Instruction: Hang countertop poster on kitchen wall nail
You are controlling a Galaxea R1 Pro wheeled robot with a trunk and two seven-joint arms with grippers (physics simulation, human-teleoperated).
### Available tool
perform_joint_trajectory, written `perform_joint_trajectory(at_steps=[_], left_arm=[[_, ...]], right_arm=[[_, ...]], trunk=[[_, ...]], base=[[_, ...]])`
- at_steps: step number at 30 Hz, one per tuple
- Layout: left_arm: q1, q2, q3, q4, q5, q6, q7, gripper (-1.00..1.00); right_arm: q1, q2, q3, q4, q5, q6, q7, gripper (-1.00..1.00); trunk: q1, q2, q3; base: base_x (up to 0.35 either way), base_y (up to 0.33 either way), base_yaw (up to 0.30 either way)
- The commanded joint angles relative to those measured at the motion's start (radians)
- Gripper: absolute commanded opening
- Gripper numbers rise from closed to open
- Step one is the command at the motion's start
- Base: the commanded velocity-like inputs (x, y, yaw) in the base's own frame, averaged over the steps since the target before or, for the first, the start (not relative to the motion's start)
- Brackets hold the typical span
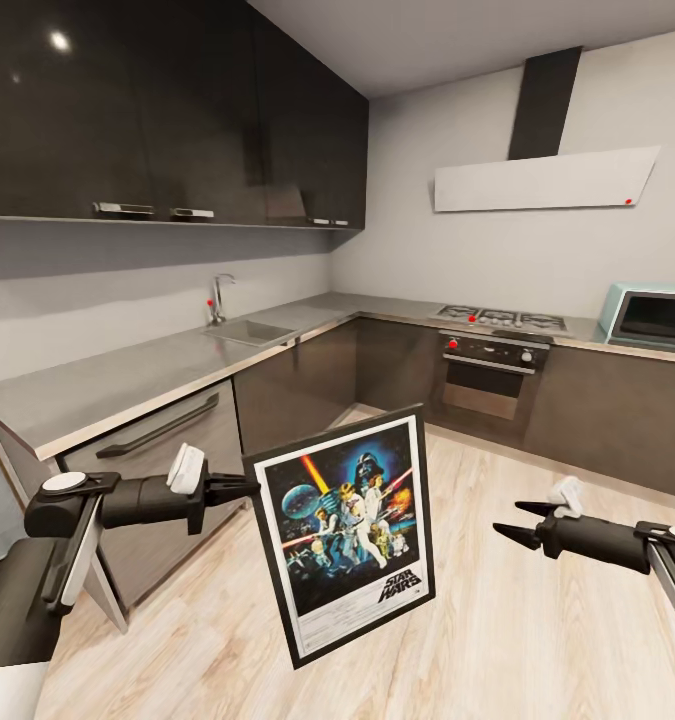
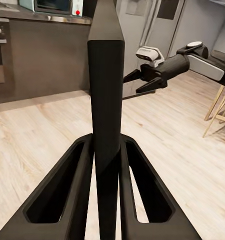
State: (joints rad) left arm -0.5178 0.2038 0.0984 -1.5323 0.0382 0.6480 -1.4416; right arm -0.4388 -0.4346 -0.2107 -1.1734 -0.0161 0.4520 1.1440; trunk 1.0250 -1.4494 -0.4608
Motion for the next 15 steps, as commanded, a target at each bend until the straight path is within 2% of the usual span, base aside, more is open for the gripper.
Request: perform_joint_trajectory(at_steps=[1,13,15], left_arm=[[-0.001,0.0,0.0,0.0,0.001,0.009,-0.002,-1.0],[-0.001,0.0,0.0,0.0,0.001,0.009,-0.002,-1.0],[-0.001,0.002,-0.002,-0.005,0.0,0.013,-0.015,-1.0]], right_arm=[[-0.001,0.0,-0.001,0.0,-0.002,0.009,0.003,1.0],[-0.001,0.0,-0.001,0.0,-0.002,0.008,0.004,1.0],[-0.012,0.011,0.008,-0.001,-0.009,0.003,0.009,1.0]], trunk=[[0.0,-0.001,-0.001],[0.0,-0.001,-0.001],[0.0,-0.001,-0.001]], base=[[0.0,0.0,0.0],[0.0,0.0,0.0],[0.0,0.0,0.0]])
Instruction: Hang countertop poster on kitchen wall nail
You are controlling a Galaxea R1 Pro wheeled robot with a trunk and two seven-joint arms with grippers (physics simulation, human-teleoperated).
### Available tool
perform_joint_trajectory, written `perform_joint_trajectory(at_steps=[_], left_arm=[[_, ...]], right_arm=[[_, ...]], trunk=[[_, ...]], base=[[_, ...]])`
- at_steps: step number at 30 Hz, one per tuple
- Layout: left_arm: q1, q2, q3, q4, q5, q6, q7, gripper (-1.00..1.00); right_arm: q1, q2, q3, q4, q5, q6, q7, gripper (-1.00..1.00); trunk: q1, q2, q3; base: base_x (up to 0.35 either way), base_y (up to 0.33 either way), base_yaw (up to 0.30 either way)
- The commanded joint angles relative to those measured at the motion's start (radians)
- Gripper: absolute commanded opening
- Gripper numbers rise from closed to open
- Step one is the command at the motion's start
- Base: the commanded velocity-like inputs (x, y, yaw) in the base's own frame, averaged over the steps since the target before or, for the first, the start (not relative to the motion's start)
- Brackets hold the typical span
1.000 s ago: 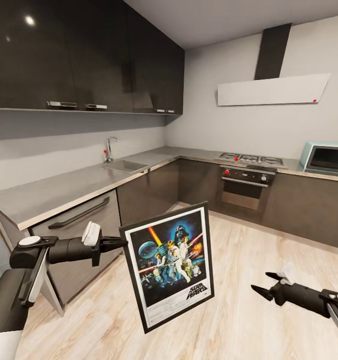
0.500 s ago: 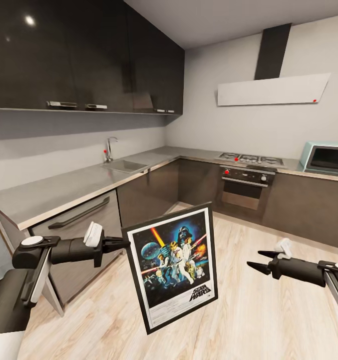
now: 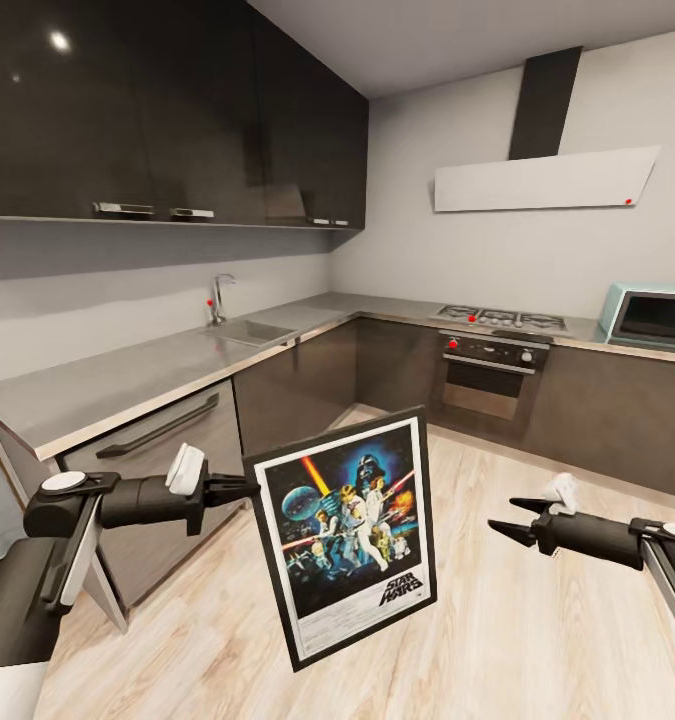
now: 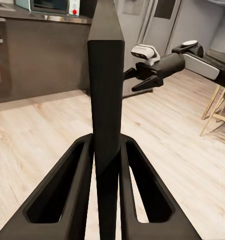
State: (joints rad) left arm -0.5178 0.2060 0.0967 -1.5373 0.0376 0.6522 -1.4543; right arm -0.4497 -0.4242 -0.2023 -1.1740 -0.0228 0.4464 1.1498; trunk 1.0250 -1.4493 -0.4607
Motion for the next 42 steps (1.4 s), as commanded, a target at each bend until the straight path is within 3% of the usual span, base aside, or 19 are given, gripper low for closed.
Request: perform_joint_trajectory(at_steps=[1,8,9,15,23,31,34,37,42], left_arm=[[-0.001,0.001,0.0,-0.002,0.001,0.01,-0.009,-1.0],[-0.001,0.004,-0.001,-0.007,0.0,0.014,-0.055,-1.0],[-0.001,0.004,-0.002,-0.007,-0.001,0.014,-0.117,-1.0],[-0.001,0.007,-0.002,-0.007,-0.001,0.015,-0.117,-1.0],[-0.001,0.011,-0.001,-0.007,-0.001,0.016,-0.117,-1.0],[-0.001,0.042,0.0,-0.008,-0.001,0.051,-0.117,-1.0],[-0.001,0.044,0.0,-0.009,-0.001,0.066,-0.117,-1.0],[-0.001,0.045,0.0,-0.009,-0.001,0.073,-0.117,-1.0],[-0.001,0.045,0.0,-0.009,-0.001,0.076,-0.117,-1.0]], right_arm=[[-0.006,0.006,0.002,0.0,-0.008,0.008,0.005,1.0],[-0.018,0.021,0.011,-0.001,-0.048,0.002,0.03,1.0],[-0.019,0.021,0.011,-0.001,-0.176,0.002,0.066,1.0],[-0.025,0.021,0.013,-0.002,-0.179,0.002,0.12,1.0],[-0.026,0.019,0.014,-0.002,-0.18,0.002,0.128,1.0],[-0.028,0.018,0.014,-0.001,-0.176,0.0,0.253,1.0],[-0.029,0.018,0.06,-0.002,-0.174,-0.002,0.273,1.0],[-0.03,0.018,0.13,-0.002,-0.174,-0.005,0.282,1.0],[-0.03,0.018,0.166,-0.006,-0.174,-0.006,0.285,1.0]], trunk=[[0.0,-0.001,-0.001],[0.0,-0.001,-0.001],[0.0,-0.001,-0.001],[0.0,-0.001,-0.001],[0.0,-0.001,-0.001],[0.0,-0.001,-0.001],[0.0,-0.001,-0.001],[0.0,-0.001,-0.001],[0.0,-0.001,-0.001]], base=[[0.0,0.0,0.0],[0.0,0.0,0.0],[0.0,0.0,0.0],[0.0,0.0,0.0],[0.0,0.0,0.0],[0.0,0.0,0.0],[0.0,0.0,0.0],[0.0,0.0,0.0],[0.0,0.0,0.0]])
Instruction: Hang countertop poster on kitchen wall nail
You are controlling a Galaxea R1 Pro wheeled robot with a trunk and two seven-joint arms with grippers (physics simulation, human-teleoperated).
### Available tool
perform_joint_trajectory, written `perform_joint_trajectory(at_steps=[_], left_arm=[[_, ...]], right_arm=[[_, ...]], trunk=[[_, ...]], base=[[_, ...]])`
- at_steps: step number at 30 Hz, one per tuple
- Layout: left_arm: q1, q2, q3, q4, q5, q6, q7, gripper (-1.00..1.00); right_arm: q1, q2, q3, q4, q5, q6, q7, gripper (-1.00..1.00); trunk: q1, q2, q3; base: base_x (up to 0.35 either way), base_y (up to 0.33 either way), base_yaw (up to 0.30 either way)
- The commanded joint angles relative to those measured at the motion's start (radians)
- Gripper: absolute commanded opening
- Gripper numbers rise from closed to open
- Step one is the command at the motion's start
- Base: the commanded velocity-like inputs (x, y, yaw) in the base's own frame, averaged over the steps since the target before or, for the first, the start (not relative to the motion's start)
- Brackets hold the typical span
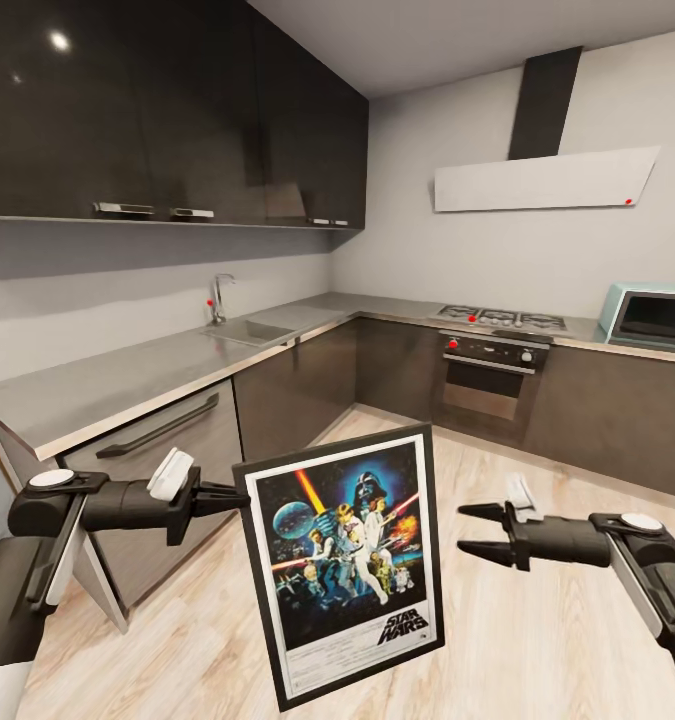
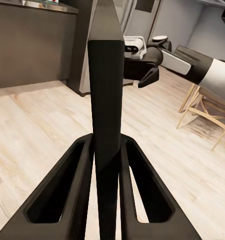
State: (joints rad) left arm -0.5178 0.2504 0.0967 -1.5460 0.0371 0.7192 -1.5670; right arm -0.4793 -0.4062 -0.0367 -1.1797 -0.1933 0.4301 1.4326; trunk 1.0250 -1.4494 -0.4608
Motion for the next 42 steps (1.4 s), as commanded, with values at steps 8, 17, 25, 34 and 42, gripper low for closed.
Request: perform_joint_trajectory(at_steps=[8,17,25,34,42], left_arm=[[-0.001,0.0,-0.001,-0.003,0.001,0.009,-0.004,-1.0],[-0.001,0.0,-0.002,-0.005,0.001,0.009,-0.004,-1.0],[-0.001,0.0,-0.002,-0.005,0.0,0.007,-0.004,-1.0],[-0.002,0.001,-0.003,-0.005,0.001,0.006,-0.004,-1.0],[-0.002,0.001,-0.003,-0.005,0.001,0.006,-0.004,-1.0]], right_arm=[[-0.001,0.001,0.053,-0.002,-0.003,0.008,0.004,1.0],[-0.004,0.006,0.09,-0.003,-0.003,0.006,0.003,1.0],[-0.017,0.009,0.097,-0.003,-0.003,0.006,0.003,1.0],[-0.024,0.009,0.113,-0.002,-0.004,0.004,0.003,1.0],[-0.025,0.009,0.113,0.002,-0.005,0.004,0.002,1.0]], trunk=[[0.0,-0.001,-0.001],[0.0,-0.001,-0.001],[0.0,-0.001,-0.001],[0.0,-0.001,-0.001],[0.0,-0.001,-0.001]], base=[[0.0,0.0,0.0],[0.0,0.0,0.0],[0.0,0.0,0.0],[0.0,0.0,0.0],[0.0,0.0,0.0]])
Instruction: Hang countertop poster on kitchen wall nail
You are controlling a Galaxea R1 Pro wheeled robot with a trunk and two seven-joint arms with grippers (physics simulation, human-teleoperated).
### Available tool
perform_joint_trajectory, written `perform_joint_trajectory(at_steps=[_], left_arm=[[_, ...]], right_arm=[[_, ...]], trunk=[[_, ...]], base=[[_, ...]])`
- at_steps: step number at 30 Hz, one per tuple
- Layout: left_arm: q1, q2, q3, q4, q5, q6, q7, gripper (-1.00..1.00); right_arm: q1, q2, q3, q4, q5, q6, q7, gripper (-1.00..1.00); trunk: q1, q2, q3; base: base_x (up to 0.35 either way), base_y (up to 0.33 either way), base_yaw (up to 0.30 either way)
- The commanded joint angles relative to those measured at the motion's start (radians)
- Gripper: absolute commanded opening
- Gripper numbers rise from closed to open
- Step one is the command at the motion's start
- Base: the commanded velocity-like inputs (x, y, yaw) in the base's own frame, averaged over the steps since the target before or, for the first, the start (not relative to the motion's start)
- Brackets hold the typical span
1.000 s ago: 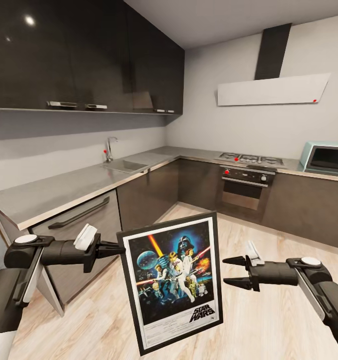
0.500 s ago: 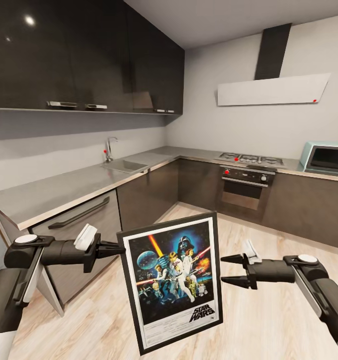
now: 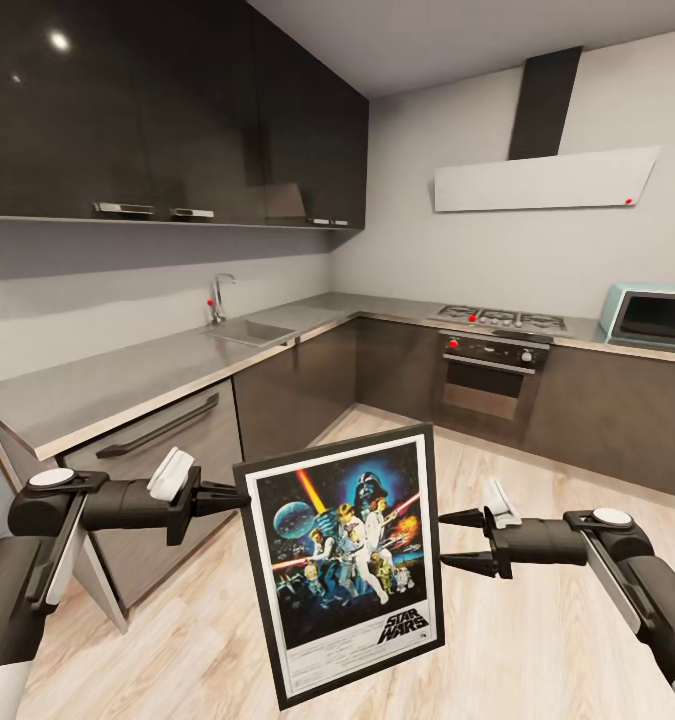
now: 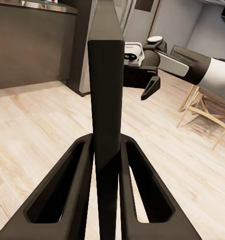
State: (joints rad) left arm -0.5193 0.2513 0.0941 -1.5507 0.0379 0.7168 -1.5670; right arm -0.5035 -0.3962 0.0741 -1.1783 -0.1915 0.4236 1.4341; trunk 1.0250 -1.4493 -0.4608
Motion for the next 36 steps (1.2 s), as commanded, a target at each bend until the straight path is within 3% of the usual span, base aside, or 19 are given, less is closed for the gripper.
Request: perform_joint_trajectory(at_steps=[1,19,27,36], left_arm=[[-0.001,0.0,0.0,0.0,0.0,0.009,-0.004,-1.0],[-0.001,0.0,-0.002,0.0,0.0,0.007,-0.004,-1.0],[-0.001,0.0,-0.002,0.0,0.001,0.007,-0.004,-1.0],[-0.001,0.0,-0.002,0.0,0.0,0.007,-0.004,-1.0]], right_arm=[[-0.001,-0.001,0.002,0.001,-0.006,0.01,0.0,1.0],[-0.002,0.0,0.003,0.008,-0.006,-0.046,0.0,1.0],[-0.021,0.023,0.003,0.045,-0.005,-0.049,0.0,1.0],[-0.028,0.026,0.004,0.055,-0.005,-0.051,0.0,1.0]], trunk=[[0.0,-0.001,-0.001],[0.0,-0.001,-0.001],[0.0,-0.001,-0.001],[0.0,-0.001,-0.001]], base=[[0.0,0.0,0.0],[0.0,0.0,0.0],[0.0,0.0,0.0],[0.0,0.0,0.0]])
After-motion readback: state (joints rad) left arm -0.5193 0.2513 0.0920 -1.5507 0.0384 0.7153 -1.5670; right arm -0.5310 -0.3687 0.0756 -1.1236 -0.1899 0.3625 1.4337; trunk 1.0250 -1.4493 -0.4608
